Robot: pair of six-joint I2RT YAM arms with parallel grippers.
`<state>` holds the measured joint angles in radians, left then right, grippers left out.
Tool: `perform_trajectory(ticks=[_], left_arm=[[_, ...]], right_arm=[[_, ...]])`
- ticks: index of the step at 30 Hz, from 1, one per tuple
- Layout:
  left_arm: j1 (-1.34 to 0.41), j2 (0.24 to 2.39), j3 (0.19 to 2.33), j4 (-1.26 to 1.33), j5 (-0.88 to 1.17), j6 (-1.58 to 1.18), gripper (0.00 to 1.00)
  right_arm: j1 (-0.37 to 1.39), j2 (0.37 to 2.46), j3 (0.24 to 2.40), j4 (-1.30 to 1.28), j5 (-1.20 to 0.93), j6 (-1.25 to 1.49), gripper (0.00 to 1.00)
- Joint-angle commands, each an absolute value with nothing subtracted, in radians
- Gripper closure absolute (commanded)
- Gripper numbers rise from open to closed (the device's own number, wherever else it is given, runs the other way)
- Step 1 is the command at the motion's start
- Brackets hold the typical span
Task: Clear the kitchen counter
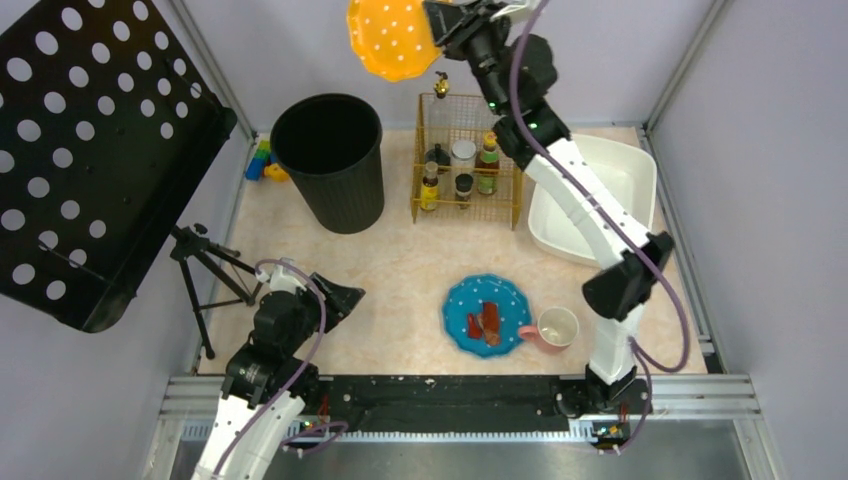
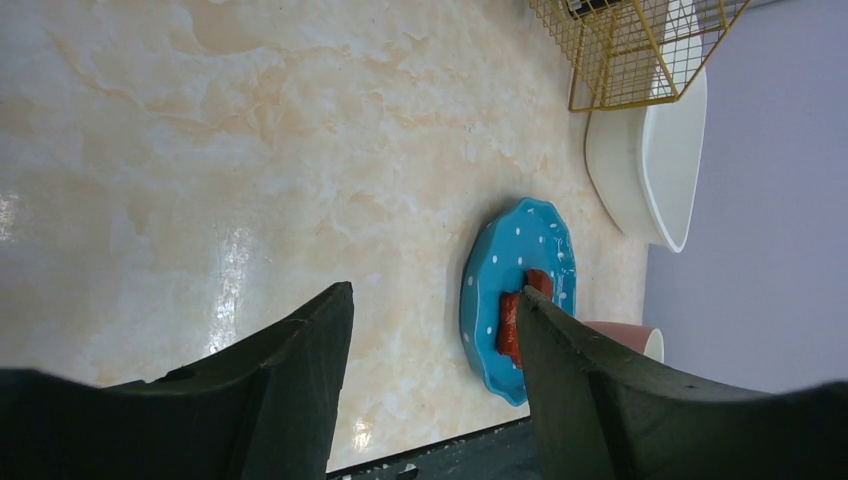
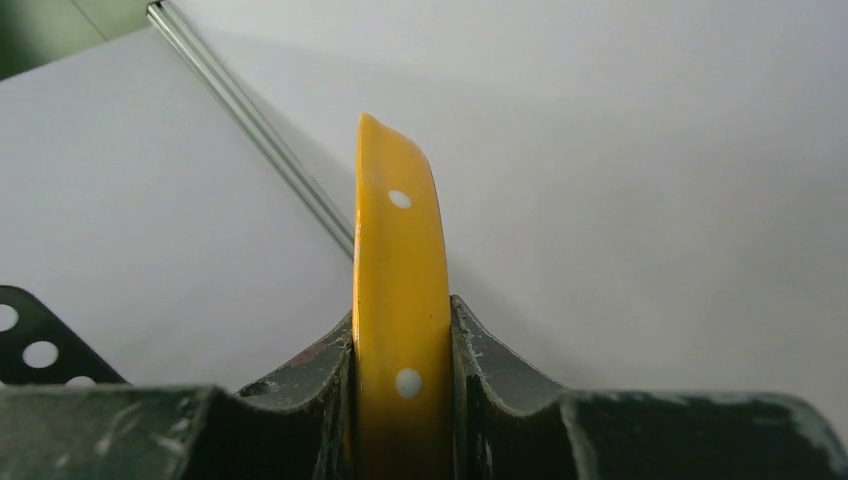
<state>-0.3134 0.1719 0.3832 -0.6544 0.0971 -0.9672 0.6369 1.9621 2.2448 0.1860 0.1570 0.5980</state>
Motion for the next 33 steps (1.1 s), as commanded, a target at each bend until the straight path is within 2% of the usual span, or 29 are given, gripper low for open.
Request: perform_trajectory(ticks=[1, 8, 15, 22, 27, 33], left_arm=[[-0.315, 0.152, 0.396, -0.617, 0.097, -0.961, 0.34], [-0.316, 0.161, 0.43, -0.625, 0.105, -0.936, 0.23], [-0.316, 0.162, 0.456, -0.625, 0.127, -0.926, 0.2], [-0.316, 0.159, 0.47, -0.626, 0.182, -0.913, 0.2], [-0.316, 0.15, 0.464, -0.627, 0.214, -0.906, 0.21], [-0.316, 0.138, 0.448, -0.627, 0.249, -0.904, 0.21]], right_arm=[[0.584, 1.666, 2.092, 0.354, 0.173, 0.595, 1.0], [0.445, 1.332, 1.778, 0.299, 0.222, 0.523, 1.0], [0.285, 1.126, 1.584, 0.16, 0.263, 0.494, 1.0], [0.093, 1.06, 1.435, 0.061, 0.224, 0.543, 1.0], [-0.069, 1.073, 1.311, 0.069, 0.13, 0.655, 1.0], [-0.169, 1.095, 1.132, 0.137, 0.084, 0.777, 1.0]])
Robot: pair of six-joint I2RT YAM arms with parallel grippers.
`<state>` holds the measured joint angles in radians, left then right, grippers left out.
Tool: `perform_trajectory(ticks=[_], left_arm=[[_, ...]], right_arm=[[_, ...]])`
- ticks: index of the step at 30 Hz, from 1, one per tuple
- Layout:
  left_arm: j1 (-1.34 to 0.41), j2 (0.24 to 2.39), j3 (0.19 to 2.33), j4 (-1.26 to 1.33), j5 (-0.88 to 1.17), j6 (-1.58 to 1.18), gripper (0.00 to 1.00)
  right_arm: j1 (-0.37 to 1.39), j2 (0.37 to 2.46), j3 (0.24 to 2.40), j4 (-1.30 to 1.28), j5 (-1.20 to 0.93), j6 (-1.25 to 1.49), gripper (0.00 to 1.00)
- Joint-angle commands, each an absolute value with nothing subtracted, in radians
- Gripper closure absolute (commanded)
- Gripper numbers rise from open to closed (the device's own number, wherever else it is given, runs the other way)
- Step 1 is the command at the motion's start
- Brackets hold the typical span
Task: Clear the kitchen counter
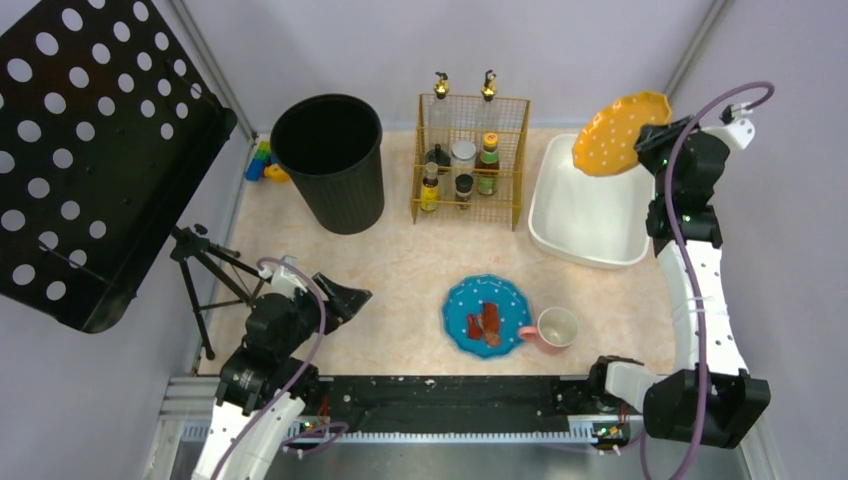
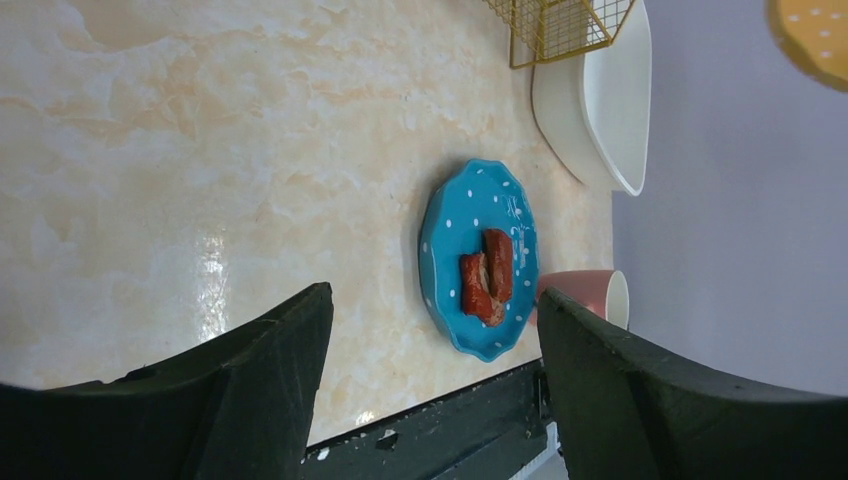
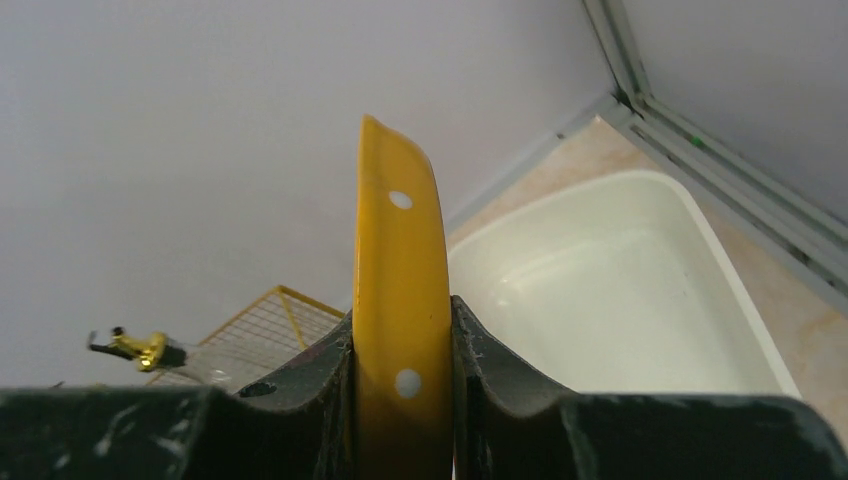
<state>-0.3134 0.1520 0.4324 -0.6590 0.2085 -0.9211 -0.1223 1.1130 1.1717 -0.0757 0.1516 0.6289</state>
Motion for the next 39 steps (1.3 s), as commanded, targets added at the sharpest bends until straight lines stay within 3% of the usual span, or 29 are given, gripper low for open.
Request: perform_trajectory(ticks=[1, 23, 39], left_arm=[[-0.316, 0.135, 0.445, -0.626, 0.255, -0.904, 0.21], [-0.316, 0.174, 0.379, -0.581, 0.288, -0.883, 0.22], [-0.316, 0.184, 0.354, -0.559, 0.288, -0.89, 0.22]], right_arm=[[-0.183, 1.1, 1.106, 0.148, 0.078, 0.796, 1.0], [-0.232, 1.414, 0.883, 0.453, 0.132, 1.005, 1.0], [-0.232, 1.62, 0.815, 0.681, 0.15, 0.994, 1.0]])
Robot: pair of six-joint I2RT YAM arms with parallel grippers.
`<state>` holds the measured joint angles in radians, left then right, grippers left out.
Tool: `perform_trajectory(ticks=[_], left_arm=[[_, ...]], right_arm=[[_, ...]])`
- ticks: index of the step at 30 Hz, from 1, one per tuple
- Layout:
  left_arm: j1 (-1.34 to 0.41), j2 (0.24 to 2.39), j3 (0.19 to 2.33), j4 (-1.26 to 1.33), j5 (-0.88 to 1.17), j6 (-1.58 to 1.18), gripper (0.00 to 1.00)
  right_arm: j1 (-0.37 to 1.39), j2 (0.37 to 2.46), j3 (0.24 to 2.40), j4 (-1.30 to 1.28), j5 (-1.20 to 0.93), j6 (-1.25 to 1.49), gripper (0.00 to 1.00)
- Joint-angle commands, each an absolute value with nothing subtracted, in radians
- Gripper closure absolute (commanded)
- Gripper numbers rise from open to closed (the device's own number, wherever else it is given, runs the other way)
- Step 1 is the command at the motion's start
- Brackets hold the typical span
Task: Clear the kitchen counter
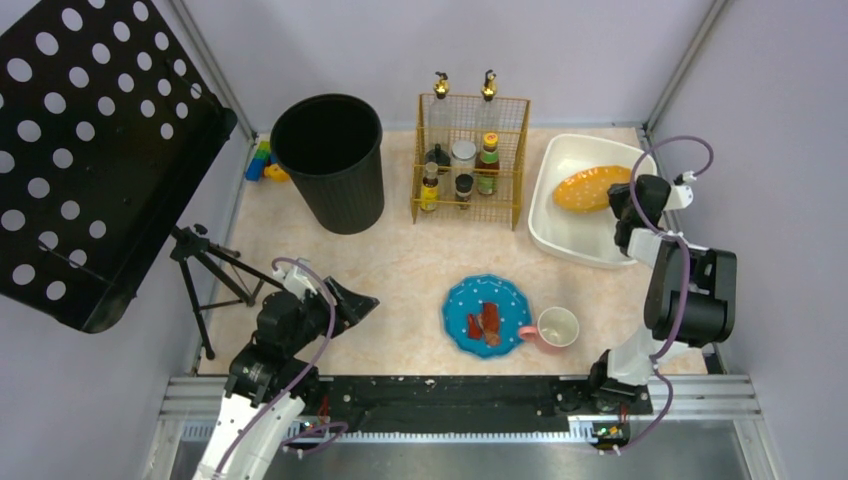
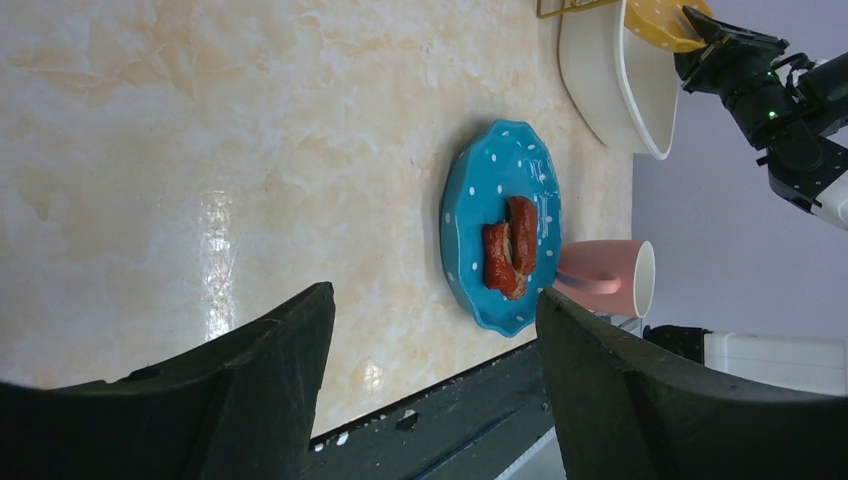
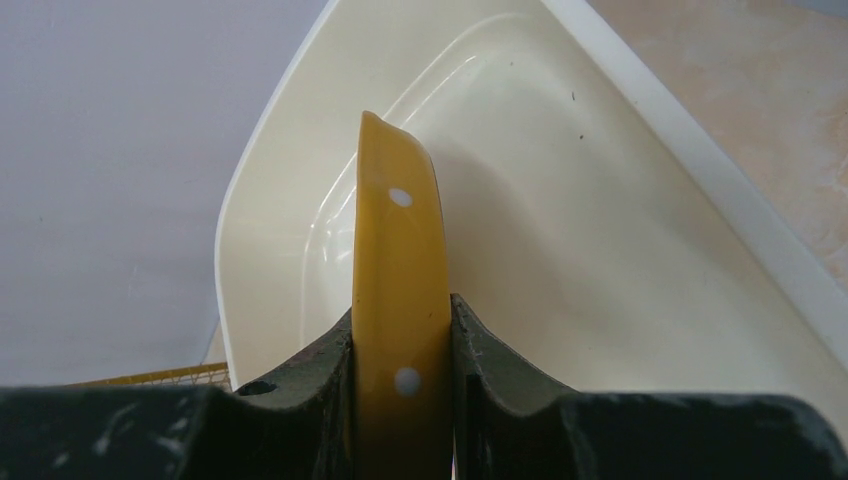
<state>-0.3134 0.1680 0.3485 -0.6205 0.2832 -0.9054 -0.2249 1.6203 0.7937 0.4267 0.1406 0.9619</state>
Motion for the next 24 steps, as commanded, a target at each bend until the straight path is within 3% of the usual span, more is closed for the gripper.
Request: perform_trajectory(ticks=[1, 21, 24], left_arm=[[-0.316, 0.187, 0.355, -0.557, 0.288, -0.887, 0.22], [-0.316, 0.221, 0.339, -0.529, 0.284, -0.901, 0.23], [-0.316, 0.21, 0.33, -0.534, 0.282, -0.903, 0.23]], right_arm=[[-0.232, 1.629, 0.813, 0.686, 0.153, 0.994, 1.0], [-0.231, 1.832, 0.895, 0.647, 0.167, 1.061, 0.99], [-0.231, 1.851, 0.916, 0.6, 0.166, 1.059, 0.87]])
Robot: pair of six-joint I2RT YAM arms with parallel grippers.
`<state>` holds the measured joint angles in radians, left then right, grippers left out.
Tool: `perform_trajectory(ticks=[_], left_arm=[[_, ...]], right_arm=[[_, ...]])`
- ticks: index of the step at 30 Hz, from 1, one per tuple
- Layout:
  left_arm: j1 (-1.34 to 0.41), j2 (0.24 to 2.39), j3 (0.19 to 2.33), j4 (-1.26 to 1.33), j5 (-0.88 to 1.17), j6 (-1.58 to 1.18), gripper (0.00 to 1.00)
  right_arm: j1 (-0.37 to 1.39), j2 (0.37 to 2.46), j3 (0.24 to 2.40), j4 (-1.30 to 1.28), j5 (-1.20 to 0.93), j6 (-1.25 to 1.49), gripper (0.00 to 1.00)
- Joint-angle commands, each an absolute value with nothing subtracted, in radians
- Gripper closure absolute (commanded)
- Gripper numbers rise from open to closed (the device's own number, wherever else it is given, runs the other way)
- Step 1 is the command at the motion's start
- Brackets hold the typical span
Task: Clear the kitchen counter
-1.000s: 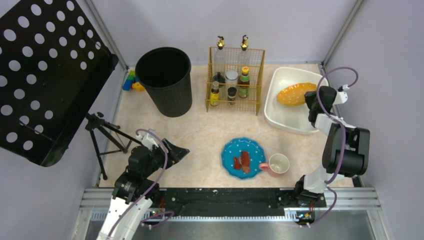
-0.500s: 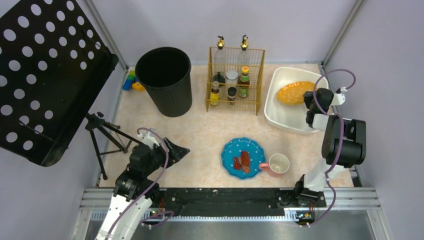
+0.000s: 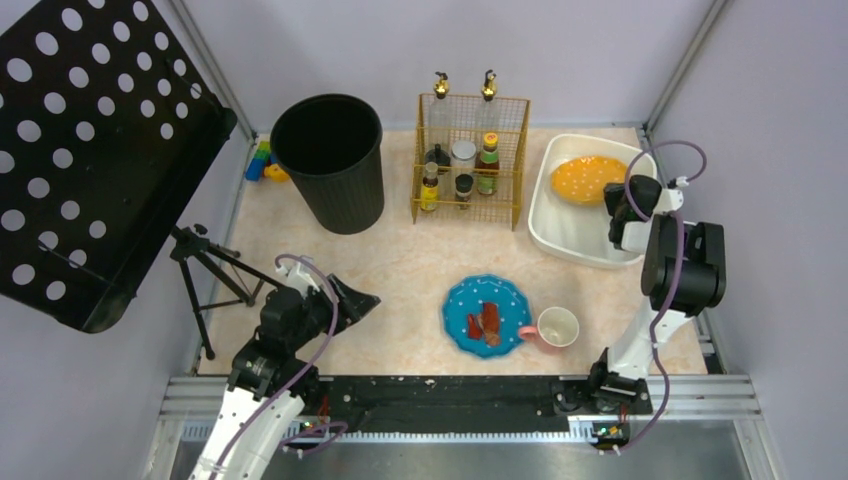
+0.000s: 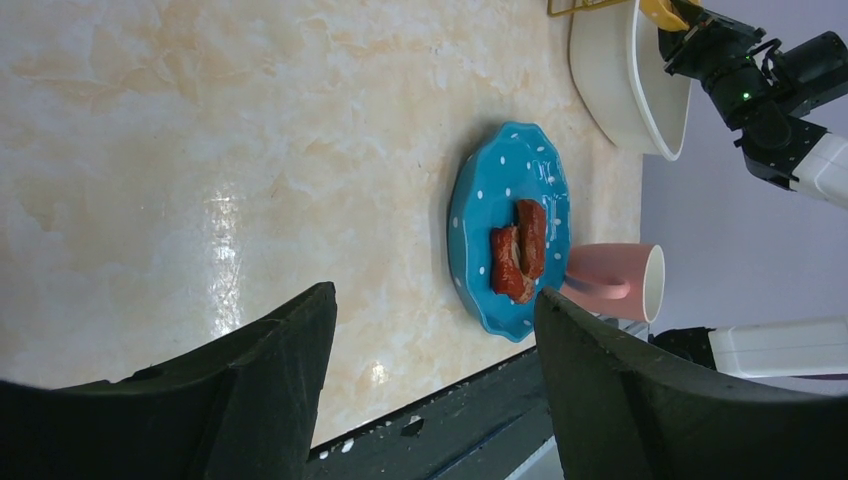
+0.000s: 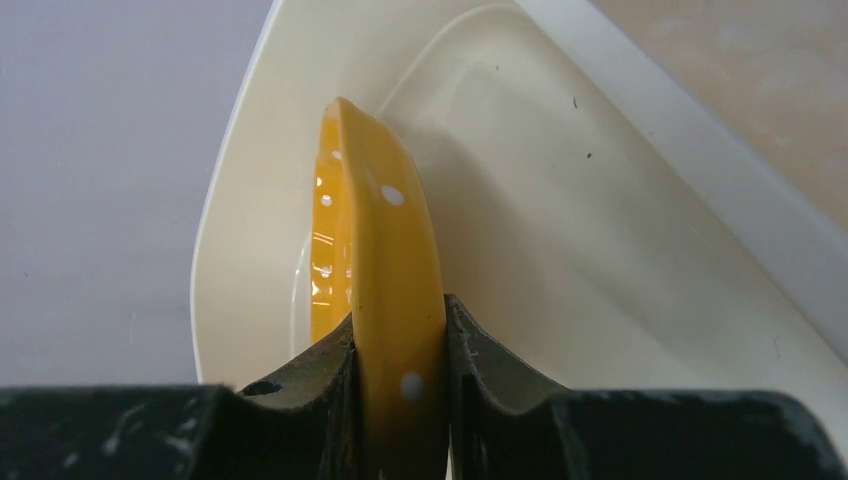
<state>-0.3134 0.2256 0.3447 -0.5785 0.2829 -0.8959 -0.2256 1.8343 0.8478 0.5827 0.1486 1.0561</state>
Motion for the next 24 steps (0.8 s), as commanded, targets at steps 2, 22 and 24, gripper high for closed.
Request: perform_trajectory(ticks=[2, 22, 24], left_arm=[[-0.316, 0.204, 0.329, -0.54, 0.281, -0.902, 0.24], [-0.316, 0.158, 0.321, -0.565, 0.287, -0.908, 0.24], [-0.316, 0.158, 0.319, -0.561, 0.29, -0.91, 0.24]], right_arm=[[-0.231, 1.864, 0.936, 0.557, 0.162, 1.055, 0.78], [-0.232, 1.936, 1.064, 0.235, 0.124, 0.95, 0.47], [-0.231, 1.937, 1.084, 0.192, 0.125, 0.933, 0.45]])
